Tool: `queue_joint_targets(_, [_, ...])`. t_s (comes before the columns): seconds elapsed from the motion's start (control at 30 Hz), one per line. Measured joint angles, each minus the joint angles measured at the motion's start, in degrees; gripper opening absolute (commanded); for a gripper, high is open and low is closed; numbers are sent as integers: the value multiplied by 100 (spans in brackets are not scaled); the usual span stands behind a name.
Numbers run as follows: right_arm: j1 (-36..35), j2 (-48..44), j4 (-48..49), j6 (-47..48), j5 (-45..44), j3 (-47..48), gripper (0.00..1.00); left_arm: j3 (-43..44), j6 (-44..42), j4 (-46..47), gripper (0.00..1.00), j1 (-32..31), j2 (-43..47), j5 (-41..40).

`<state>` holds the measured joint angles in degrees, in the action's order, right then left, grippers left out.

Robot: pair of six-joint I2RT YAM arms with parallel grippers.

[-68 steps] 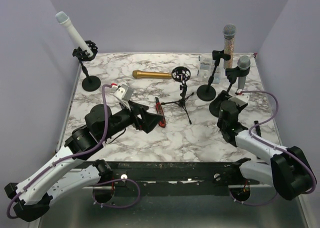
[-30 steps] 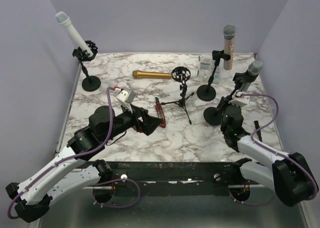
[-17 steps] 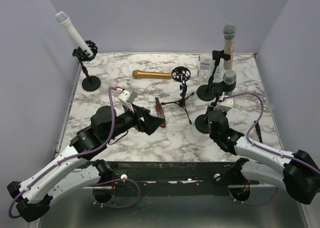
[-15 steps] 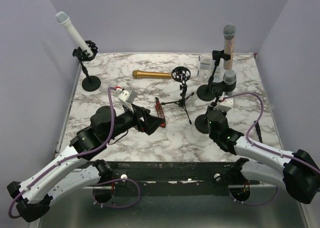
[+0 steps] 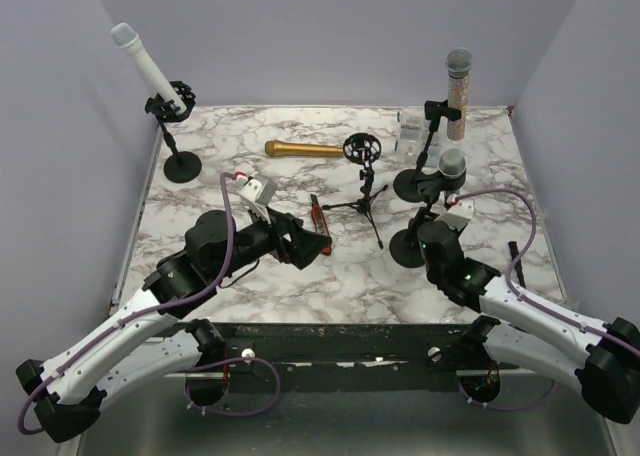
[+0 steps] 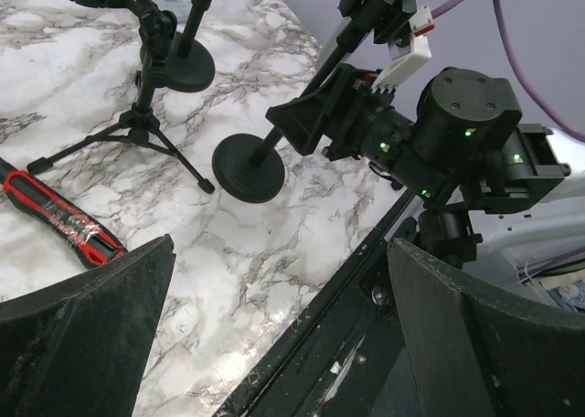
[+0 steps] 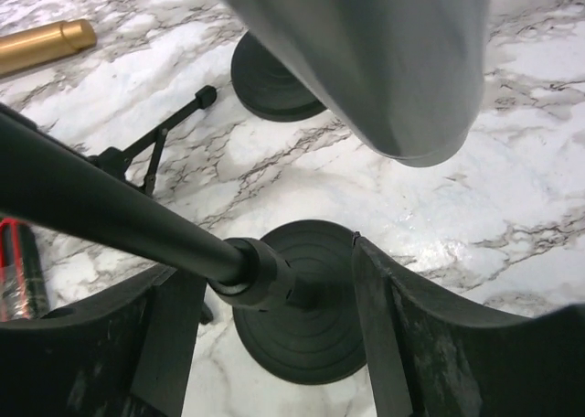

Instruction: Remove the microphone from the stand

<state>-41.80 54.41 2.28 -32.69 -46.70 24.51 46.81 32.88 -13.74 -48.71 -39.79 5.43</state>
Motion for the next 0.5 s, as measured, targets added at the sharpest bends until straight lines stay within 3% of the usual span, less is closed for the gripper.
queue_joint_targets(0.27, [-4, -835, -1521, -1078, 938, 544, 70, 94, -2, 94, 99, 0, -363, 109])
queue_joint_targets(0.5, [-4, -2262, -2992, -1906, 1954, 614, 70, 227, -9, 308, 99, 0, -634, 240])
